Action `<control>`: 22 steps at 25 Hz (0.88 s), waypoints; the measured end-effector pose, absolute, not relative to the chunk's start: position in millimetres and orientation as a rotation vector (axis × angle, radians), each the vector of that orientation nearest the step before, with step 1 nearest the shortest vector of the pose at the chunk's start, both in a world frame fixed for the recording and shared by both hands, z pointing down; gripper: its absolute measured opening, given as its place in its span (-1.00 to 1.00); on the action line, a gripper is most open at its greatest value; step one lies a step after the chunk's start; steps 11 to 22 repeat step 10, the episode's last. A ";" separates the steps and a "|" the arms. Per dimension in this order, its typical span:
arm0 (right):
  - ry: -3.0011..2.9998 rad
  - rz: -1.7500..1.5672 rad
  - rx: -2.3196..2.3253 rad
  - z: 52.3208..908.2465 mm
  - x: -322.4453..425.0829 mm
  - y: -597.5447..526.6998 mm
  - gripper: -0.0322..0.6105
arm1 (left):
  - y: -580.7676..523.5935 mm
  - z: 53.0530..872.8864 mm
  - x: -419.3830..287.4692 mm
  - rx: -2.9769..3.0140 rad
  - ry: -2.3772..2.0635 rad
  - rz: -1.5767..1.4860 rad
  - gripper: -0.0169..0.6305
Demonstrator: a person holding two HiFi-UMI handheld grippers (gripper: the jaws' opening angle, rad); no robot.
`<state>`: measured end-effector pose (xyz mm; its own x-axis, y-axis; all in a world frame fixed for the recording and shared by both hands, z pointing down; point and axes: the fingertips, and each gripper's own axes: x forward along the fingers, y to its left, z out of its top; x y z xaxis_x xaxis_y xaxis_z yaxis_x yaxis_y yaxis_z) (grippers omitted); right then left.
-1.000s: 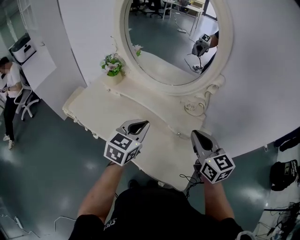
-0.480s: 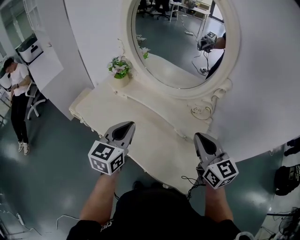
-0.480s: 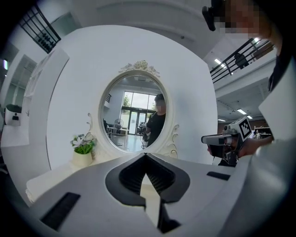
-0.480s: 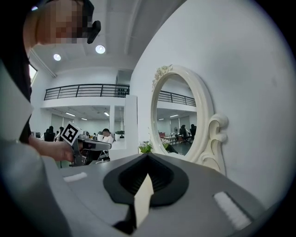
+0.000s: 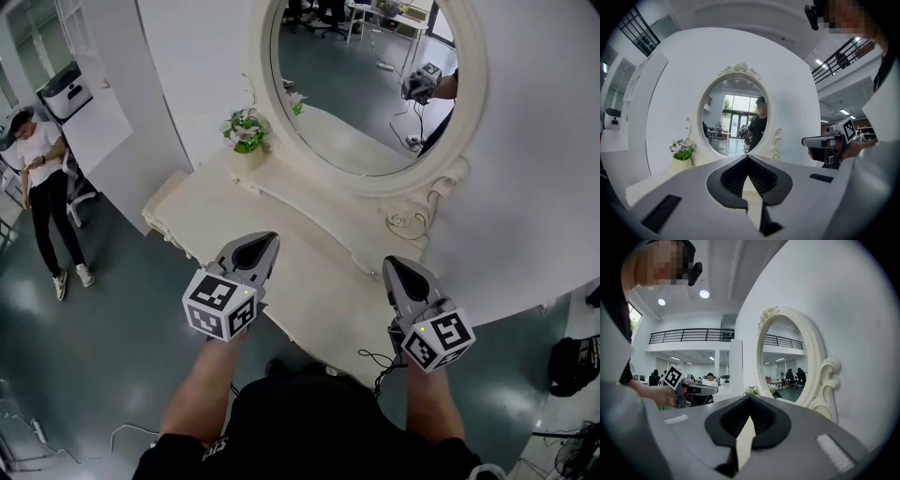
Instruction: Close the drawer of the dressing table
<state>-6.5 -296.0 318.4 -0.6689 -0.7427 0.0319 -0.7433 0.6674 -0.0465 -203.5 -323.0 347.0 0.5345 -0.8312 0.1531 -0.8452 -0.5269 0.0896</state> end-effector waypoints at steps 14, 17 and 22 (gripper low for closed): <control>-2.828 0.155 1.273 334.0 5.5 -294.1 -0.88 | -316.4 357.7 -196.8 2.590 -1.423 0.159 -0.93; -2.828 0.155 1.273 334.0 5.5 -294.1 -0.88 | -316.4 357.7 -196.8 2.590 -1.423 0.159 -0.93; -2.828 0.155 1.273 334.0 5.5 -294.1 -0.88 | -316.4 357.7 -196.8 2.590 -1.423 0.159 -0.93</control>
